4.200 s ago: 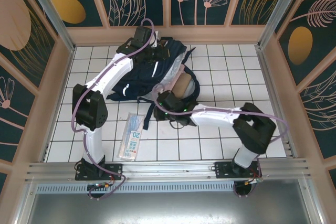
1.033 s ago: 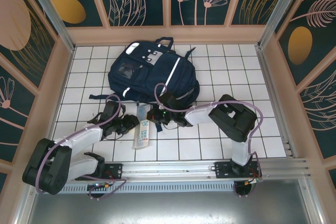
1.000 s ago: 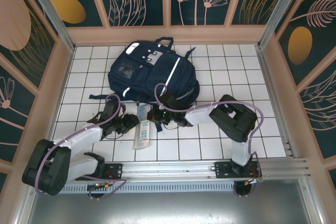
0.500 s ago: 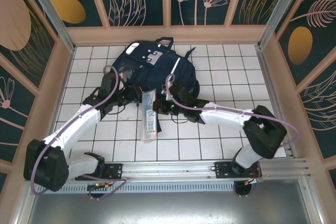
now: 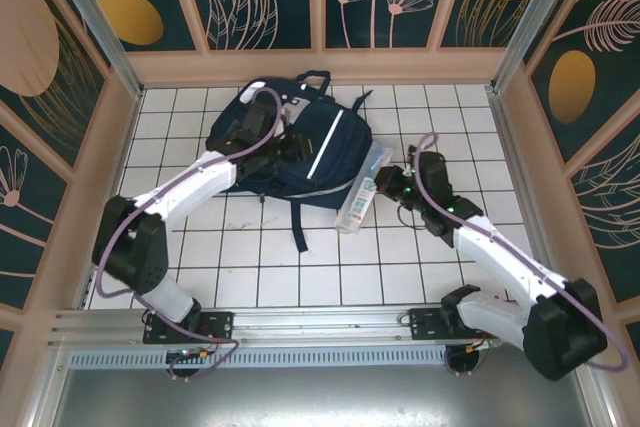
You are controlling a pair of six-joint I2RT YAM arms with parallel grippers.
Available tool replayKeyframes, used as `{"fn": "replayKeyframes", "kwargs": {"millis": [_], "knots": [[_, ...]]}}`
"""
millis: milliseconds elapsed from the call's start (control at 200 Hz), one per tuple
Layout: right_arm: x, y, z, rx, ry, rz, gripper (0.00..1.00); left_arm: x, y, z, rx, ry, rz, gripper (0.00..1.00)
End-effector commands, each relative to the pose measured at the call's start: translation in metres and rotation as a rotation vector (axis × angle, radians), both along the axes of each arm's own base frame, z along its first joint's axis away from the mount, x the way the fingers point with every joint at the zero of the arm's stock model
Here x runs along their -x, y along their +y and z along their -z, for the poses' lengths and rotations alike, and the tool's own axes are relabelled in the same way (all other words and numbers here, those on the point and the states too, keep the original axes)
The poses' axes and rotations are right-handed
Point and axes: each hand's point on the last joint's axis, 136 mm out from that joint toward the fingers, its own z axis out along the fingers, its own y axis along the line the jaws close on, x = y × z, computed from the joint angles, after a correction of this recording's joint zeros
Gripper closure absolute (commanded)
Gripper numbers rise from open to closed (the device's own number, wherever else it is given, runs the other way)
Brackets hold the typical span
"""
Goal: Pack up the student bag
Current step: Open the student bag at the top-center of the table.
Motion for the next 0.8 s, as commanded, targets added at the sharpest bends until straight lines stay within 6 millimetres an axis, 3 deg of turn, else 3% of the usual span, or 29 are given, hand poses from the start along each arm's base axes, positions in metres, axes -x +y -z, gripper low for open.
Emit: {"fn": "replayKeyframes", "kwargs": {"millis": [0,255,440,605,640,700,796], "knots": [[0.004,-0.024,0.006,0.010,0.015,0.039,1.00,-0.013,-0.015,0.011,-0.129,-0.031,0.045,0.59],[0.002,-0.043,0.012,-0.025,0.036,0.072,1.00,-0.037,-0.058,0.037,-0.342,-0.073,0.130,0.54],[0.001,-0.049,0.013,-0.038,0.036,0.079,1.00,-0.044,-0.069,0.059,-0.497,-0.080,0.164,0.44],[0.002,-0.049,0.017,-0.051,0.044,0.081,1.00,-0.044,-0.078,0.072,-0.566,-0.094,0.203,0.43],[0.002,-0.049,0.017,-0.056,0.043,0.082,1.00,-0.044,-0.079,0.076,-0.589,-0.097,0.208,0.46],[0.001,-0.047,0.018,-0.065,0.043,0.075,1.00,-0.046,-0.076,0.082,-0.634,-0.097,0.198,0.62],[0.000,-0.043,0.015,-0.078,0.035,0.057,1.00,-0.047,-0.067,0.083,-0.672,-0.084,0.159,1.00]]}}
